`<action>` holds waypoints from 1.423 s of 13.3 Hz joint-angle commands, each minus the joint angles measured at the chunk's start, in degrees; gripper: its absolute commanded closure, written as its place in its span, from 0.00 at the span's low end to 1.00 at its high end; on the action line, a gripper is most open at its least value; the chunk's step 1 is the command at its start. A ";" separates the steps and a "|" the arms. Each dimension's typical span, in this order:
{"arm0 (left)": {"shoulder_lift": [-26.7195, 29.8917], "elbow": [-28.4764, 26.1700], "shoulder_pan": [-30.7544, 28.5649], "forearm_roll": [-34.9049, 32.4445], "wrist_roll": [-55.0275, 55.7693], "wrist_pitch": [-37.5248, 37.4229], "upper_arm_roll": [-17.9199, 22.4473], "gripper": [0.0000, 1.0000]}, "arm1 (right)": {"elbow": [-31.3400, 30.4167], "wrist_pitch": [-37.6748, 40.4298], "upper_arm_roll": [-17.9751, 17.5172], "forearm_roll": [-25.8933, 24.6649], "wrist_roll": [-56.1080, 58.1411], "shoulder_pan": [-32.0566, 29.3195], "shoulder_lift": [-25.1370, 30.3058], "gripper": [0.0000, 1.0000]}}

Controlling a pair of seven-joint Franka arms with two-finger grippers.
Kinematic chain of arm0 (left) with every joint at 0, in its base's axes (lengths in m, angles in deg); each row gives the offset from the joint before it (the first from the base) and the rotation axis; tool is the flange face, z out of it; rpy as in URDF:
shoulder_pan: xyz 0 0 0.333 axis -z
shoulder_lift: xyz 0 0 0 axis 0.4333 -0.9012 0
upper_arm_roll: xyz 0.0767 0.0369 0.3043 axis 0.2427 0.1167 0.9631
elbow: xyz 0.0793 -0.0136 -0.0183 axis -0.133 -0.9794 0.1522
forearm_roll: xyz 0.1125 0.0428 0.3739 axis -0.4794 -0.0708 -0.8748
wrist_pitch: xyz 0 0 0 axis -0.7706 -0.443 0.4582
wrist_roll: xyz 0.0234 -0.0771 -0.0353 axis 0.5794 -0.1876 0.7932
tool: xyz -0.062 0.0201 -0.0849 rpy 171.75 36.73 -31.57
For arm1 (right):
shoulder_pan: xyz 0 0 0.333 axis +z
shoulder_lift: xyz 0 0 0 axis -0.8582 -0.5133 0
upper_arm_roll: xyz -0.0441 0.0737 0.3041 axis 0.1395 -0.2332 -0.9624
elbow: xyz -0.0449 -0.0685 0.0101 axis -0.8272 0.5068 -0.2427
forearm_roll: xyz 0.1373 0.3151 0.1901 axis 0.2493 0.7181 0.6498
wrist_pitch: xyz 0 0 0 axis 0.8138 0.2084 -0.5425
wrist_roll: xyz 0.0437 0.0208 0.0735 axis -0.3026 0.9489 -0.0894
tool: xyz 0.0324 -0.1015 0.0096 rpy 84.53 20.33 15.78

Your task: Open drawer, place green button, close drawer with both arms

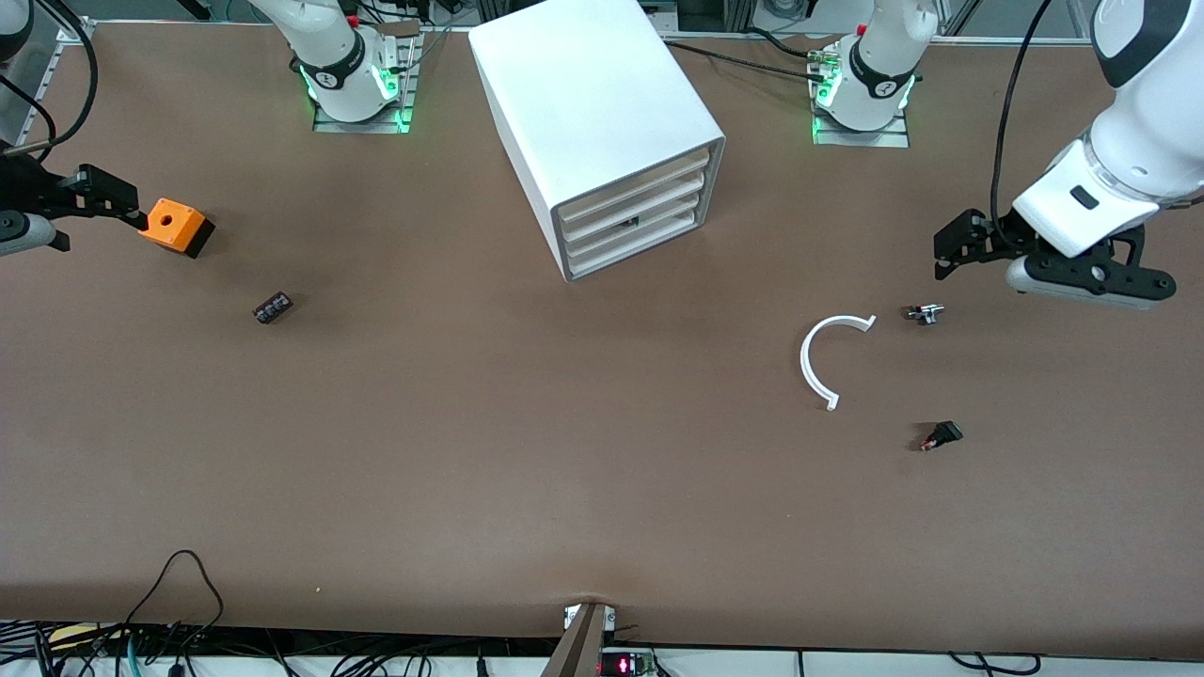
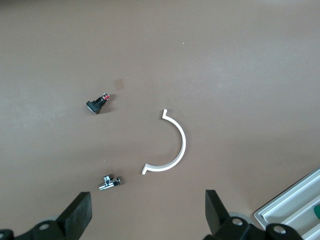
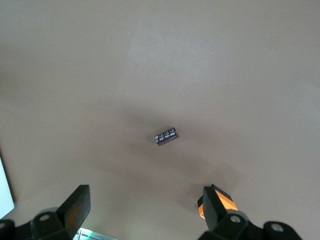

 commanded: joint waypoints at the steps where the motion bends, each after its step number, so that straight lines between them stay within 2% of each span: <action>1: 4.37 -5.52 1.25 -1.25 -1.82 1.65 2.03 0.00 | -0.14 -0.29 -0.23 0.30 0.23 -0.24 0.34 0.00; 3: 5.00 -6.67 1.08 -1.43 -1.64 1.39 2.03 0.00 | -0.05 -0.29 -0.40 0.30 0.40 -0.15 0.34 0.00; 9: 4.03 -5.45 0.99 -2.84 -1.55 1.38 1.24 0.00 | 0.04 -0.82 -0.49 -0.40 0.40 -0.07 0.17 0.00; 15: 3.86 -5.44 0.37 -2.75 -1.38 1.03 2.11 0.00 | 0.13 -1.17 -0.58 -0.75 0.49 0.02 0.17 0.00; 19: 1.84 -2.29 0.37 -2.75 -1.38 0.95 1.68 0.00 | 0.48 -0.91 -0.58 -2.16 0.40 0.29 0.08 0.00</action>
